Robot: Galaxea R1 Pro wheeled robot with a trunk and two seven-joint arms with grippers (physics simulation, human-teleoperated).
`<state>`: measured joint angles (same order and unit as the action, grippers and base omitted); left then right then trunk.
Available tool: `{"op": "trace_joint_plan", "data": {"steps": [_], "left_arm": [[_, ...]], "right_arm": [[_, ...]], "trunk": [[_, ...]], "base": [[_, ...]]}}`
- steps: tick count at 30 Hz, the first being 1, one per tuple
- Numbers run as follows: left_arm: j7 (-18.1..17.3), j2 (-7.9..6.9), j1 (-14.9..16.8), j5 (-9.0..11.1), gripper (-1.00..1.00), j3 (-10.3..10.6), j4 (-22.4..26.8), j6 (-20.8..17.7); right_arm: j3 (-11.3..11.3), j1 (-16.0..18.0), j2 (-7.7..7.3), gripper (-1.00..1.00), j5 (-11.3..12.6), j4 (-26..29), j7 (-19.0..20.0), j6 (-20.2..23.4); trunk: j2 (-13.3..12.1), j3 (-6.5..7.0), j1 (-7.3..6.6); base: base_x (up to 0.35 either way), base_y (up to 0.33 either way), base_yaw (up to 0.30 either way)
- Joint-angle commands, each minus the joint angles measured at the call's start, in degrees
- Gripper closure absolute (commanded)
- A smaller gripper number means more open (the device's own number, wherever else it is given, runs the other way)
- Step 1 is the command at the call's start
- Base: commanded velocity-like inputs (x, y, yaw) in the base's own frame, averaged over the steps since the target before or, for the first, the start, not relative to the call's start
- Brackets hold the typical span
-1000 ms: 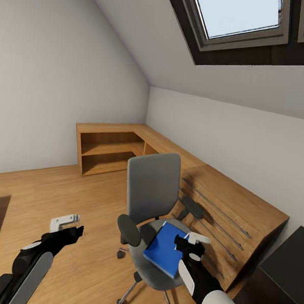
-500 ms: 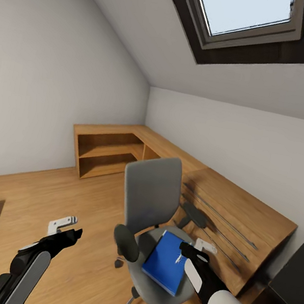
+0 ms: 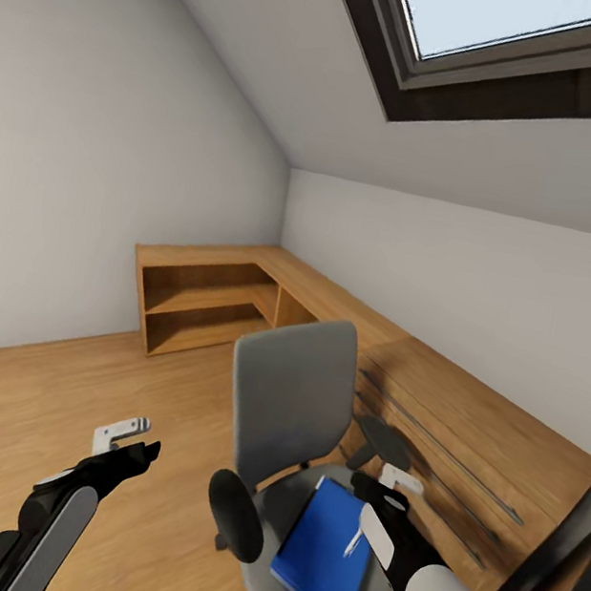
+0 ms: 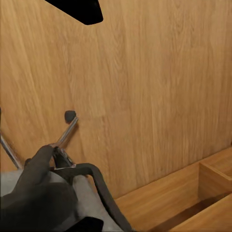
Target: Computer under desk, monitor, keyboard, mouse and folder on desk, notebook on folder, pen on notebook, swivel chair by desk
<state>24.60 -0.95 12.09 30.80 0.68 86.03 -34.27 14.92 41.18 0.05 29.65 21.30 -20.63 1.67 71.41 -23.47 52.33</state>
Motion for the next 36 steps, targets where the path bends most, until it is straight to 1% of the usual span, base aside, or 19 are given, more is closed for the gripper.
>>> {"op": "trace_joint_plan", "data": {"steps": [1,4,9,11,13,15,19,21,22,25,26,30,33,36], "left_arm": [[0.51,-0.05,0.04,0.65,-1.0,0.04,0.08,-0.13],[0.45,-0.09,0.04,0.73,-1.0,-0.03,0.04,-0.17],[0.45,-0.02,0.04,0.72,-1.0,-0.11,0.87,0.02],[0.52,-0.04,0.04,0.7,-1.0,-0.44,1.19,0.31],[0.44,-0.03,0.04,0.72,-1.0,-1.34,1.45,0.4],[0.34,0.04,0.04,0.78,-1.0,-3.22,1.73,0.42],[0.29,0.05,0.04,0.8,-1.0,-4.75,2.31,0.44],[0.28,0.06,0.04,0.96,-1.0,-5.93,2.98,0.44],[0.28,0.11,0.04,1.4,-1.0,-7.06,3.37,0.43],[0.28,0.25,0.04,2.66,-1.0,-8.67,3.84,0.37],[0.27,0.31,0.04,3.71,-1.0,-9.37,4.01,0.31],[0.3,0.41,0.04,5.85,-1.0,-10.29,4.37,0.25],[0.35,0.49,-0.08,6.52,-1.0,-10.5,6.02,0.23],[0.35,0.48,-0.11,6.64,-1.0,-10.57,6.42,0.14]], "right_arm": [[0.46,0.04,-0.04,-1.0,0.33,0.08,-0.47,0.16],[0.46,0.04,-0.04,-1.0,0.32,0.09,-0.46,0.13],[0.39,0.04,-0.1,-1.0,0.32,0.07,-0.49,0.25],[0.38,0.04,-0.32,-1.0,0.36,0.01,-0.46,0.39],[0.38,0.04,-0.65,-1.0,0.38,-0.04,-0.43,0.46],[0.29,0.04,-0.91,-1.0,0.43,-0.44,-0.4,0.55],[0.17,0.05,-1.1,-1.0,0.49,-2.43,-0.41,0.8],[0.08,0.08,-1.26,-1.0,0.54,-3.89,-0.39,1.38],[0.03,0.09,-1.3,-1.0,0.55,-4.52,-0.39,1.93],[-0.02,0.11,-1.33,-1.0,0.57,-5.03,-0.38,3.0],[-0.03,0.11,-1.36,-1.0,0.57,-5.22,-0.38,3.81],[-0.06,0.16,-1.43,-1.0,0.58,-5.38,-0.42,5.48],[-0.06,0.16,-1.43,-1.0,0.57,-5.41,-0.45,6.0],[-0.06,0.14,-1.44,-1.0,0.54,-5.39,-0.46,6.06]], "trunk": [[0.04,-0.07,0.03],[0.04,-0.07,0.03],[0.04,-0.07,0.03],[0.84,-0.43,0.47],[1.64,-0.79,0.91],[2.44,-1.14,1.35],[4.05,-1.86,2.23],[4.85,-2.22,2.67],[5.25,-2.4,2.89],[6.45,-2.94,3.55],[6.85,-3.12,3.77],[8.46,-3.84,4.64],[9.66,-4.38,5.3],[10.86,-4.91,5.96]], "base": [[0.298,0.0,0.0],[0.283,0.0,0.0],[0.073,0.0,0.0],[0.017,0.0,0.0],[0.008,0.0,0.0],[0.004,0.0,0.0],[0.001,0.0,0.0],[0.0,0.0,0.0],[0.0,0.0,0.0],[0.0,0.0,0.0],[0.0,0.0,0.0],[0.0,0.0,0.0],[0.0,0.0,0.0],[0.0,0.0,0.0]]}}
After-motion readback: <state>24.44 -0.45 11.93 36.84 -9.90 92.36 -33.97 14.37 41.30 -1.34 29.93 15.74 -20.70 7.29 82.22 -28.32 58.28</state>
